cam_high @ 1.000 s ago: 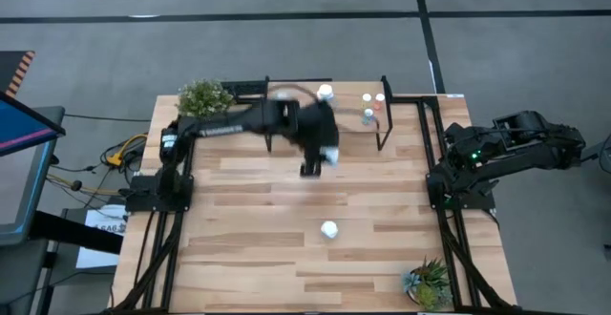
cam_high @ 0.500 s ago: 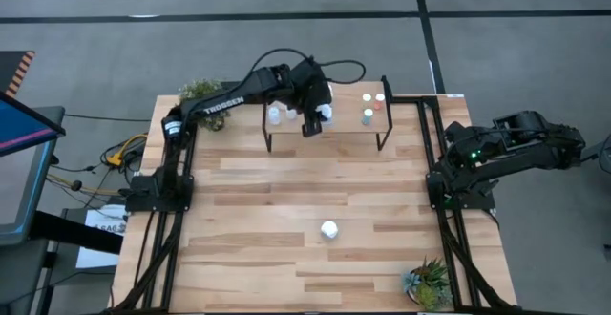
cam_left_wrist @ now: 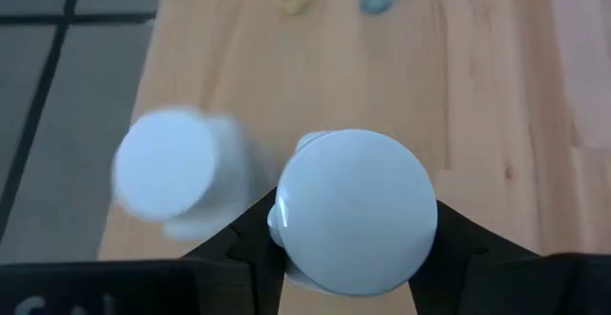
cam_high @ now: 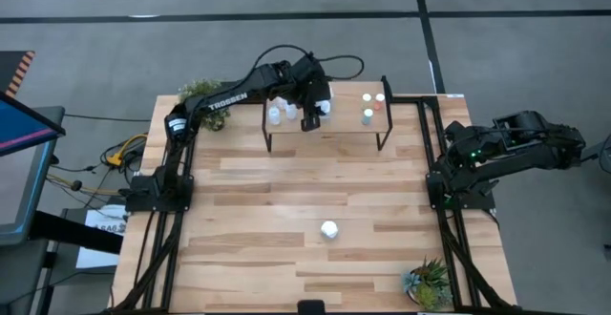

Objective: Pick and place medicine bottles onto shelf by color
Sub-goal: Put the bottom white pill bottle on the shelf

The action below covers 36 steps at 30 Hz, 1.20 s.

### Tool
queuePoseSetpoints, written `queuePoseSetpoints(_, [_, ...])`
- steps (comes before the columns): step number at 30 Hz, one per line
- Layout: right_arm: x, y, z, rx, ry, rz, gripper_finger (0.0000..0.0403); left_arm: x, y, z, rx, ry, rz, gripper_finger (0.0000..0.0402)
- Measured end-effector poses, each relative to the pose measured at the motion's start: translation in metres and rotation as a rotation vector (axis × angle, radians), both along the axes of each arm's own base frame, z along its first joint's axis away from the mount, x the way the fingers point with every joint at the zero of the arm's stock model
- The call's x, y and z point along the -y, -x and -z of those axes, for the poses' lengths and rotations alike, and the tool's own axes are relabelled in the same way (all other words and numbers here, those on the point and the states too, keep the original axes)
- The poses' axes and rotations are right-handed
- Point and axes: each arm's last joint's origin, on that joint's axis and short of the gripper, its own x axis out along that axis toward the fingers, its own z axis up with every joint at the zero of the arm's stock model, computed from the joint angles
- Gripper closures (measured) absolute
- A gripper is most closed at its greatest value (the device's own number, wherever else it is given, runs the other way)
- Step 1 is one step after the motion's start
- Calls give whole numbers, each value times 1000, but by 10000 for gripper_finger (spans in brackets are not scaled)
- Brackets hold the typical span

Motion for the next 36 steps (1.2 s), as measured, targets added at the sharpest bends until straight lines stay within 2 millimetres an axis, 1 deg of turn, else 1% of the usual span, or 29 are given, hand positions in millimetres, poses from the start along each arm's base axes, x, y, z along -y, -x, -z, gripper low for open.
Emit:
queuePoseSetpoints(6, [0, 0, 0, 2, -13, 21, 148, -15, 4, 8, -25, 15, -19, 262])
queuePoseSetpoints(12, [0, 0, 0, 3, -13, 21, 148, -16, 3, 6, -3, 1, 22, 258])
queuePoseSetpoints(20, [0, 0, 0, 3, -19, 29, 148, -17, 5, 6, -15, -5, 50, 261])
queuePoseSetpoints(26, [0, 0, 0, 4, -29, 42, 148, -21, 7, 6, -16, -6, 45, 244])
queuePoseSetpoints(36, [0, 0, 0, 3, -33, 39, 148, -20, 8, 8, -39, 5, 47, 194])
